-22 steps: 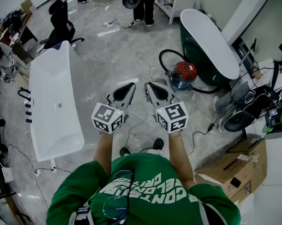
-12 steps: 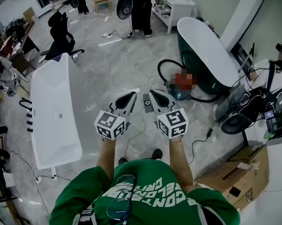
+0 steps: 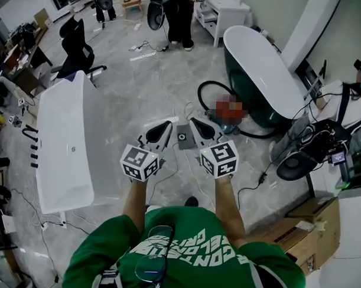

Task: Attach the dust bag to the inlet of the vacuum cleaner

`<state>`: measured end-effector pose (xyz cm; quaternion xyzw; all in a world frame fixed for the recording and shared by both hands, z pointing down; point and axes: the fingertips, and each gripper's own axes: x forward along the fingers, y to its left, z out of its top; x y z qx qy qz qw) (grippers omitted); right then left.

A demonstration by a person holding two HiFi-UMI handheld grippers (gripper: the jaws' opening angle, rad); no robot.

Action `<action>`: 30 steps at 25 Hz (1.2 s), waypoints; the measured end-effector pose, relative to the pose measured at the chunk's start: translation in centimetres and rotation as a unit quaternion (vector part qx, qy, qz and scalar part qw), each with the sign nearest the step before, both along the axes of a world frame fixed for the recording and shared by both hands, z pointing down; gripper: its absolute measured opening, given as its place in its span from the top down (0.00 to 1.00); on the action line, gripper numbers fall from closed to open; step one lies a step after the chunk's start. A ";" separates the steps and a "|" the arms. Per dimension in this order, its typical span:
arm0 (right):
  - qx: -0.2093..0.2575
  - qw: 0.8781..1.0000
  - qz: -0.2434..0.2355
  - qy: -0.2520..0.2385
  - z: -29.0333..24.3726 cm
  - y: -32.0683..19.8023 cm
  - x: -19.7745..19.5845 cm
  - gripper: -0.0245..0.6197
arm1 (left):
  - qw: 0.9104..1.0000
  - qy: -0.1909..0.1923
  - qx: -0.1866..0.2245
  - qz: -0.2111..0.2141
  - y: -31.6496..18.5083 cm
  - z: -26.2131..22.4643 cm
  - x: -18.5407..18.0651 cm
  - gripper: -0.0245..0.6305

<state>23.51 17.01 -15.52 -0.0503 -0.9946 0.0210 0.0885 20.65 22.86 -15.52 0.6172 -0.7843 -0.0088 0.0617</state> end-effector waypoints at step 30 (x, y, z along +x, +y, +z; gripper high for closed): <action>0.025 0.998 0.040 0.039 2.6 -6.3 -15.9 0.95 | 0.997 0.046 0.013 0.064 -7.8 3.4 -15.6 0.96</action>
